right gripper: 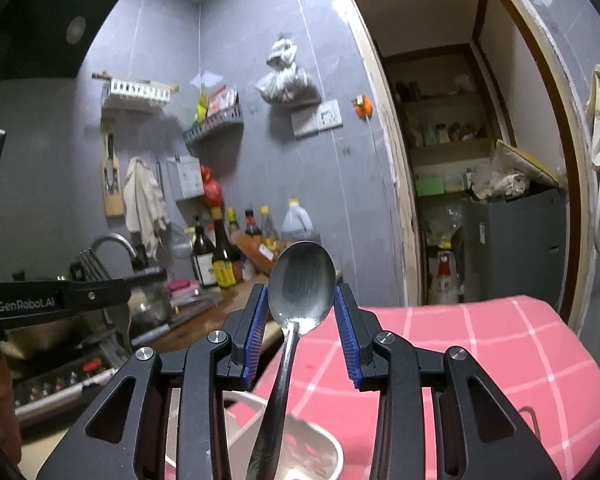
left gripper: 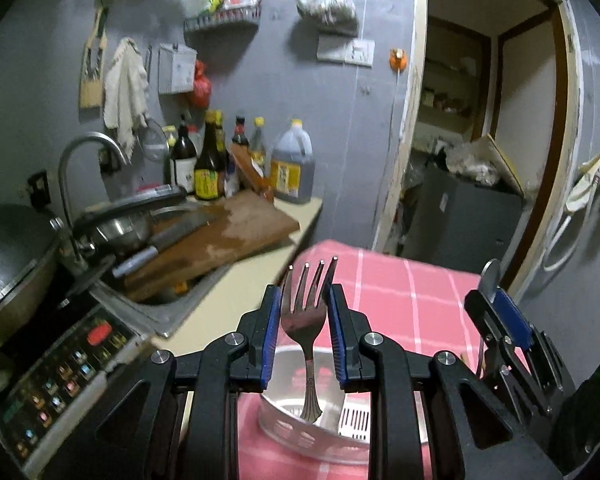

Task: Organize utensils
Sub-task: 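Lift the fork into the white caddy while the right tool carries the spoon over, then open the right tool to drop the spoon into the caddy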

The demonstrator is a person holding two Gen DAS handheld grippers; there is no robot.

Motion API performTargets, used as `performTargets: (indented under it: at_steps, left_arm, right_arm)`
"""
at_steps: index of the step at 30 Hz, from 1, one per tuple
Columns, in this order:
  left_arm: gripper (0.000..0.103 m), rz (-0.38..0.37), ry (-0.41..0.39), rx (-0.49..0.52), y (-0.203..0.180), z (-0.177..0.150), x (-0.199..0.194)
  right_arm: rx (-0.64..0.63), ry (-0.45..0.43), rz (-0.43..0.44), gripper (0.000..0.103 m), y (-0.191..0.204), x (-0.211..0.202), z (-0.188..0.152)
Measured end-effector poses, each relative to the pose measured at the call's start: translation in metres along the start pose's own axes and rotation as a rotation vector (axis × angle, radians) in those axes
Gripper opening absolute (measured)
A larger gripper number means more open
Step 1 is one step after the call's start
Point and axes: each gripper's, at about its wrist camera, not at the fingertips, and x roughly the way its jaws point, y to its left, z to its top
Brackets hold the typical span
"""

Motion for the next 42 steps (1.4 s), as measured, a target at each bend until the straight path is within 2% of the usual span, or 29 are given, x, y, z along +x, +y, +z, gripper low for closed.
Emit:
performTargets:
  at_steps: [4,9,19,25,29,34,35,37,39,42]
  left_arm:
    - [0.020,-0.025,0.029,-0.001,0.000,-0.019,0.011]
    - [0.020,-0.044,0.058,-0.019,0.001,-0.036,0.019]
    - [0.020,-0.052,0.047,-0.030,-0.001,-0.031,0.014]
    - [0.020,-0.049,0.056,-0.037,0.001,-0.032,0.018]
    - [0.020,-0.053,0.058,-0.026,0.000,-0.031,0.018]
    - [0.021,-0.067,0.057,-0.028,0.000,-0.031,0.017]
    - [0.022,-0.075,0.054,-0.033,0.001,-0.031,0.017]
    - [0.032,-0.084,0.039,-0.034,0.001,-0.032,0.013]
    - [0.050,-0.092,0.008,-0.036,0.001,-0.033,0.008]
    - [0.059,-0.088,-0.045,-0.034,0.002,-0.035,0.000]
  right_arm:
    - [-0.021,0.044,-0.008,0.032,0.002,0.000,-0.013]
    - [-0.012,0.054,-0.010,0.032,-0.002,0.001,-0.018]
    - [-0.024,-0.078,-0.009,0.032,0.005,-0.004,0.020]
    - [-0.078,-0.102,-0.056,0.032,0.011,0.008,0.010]
    - [-0.084,-0.055,-0.076,0.032,0.006,0.017,-0.003]
    - [-0.087,0.009,-0.056,0.033,0.001,0.012,-0.014]
    - [-0.087,0.022,-0.050,0.033,0.000,0.010,-0.016]
    - [-0.096,0.047,-0.039,0.035,-0.001,0.005,-0.020]
    - [-0.103,0.064,-0.031,0.038,-0.002,0.000,-0.022]
    - [-0.097,0.081,-0.023,0.042,-0.006,-0.010,-0.024]
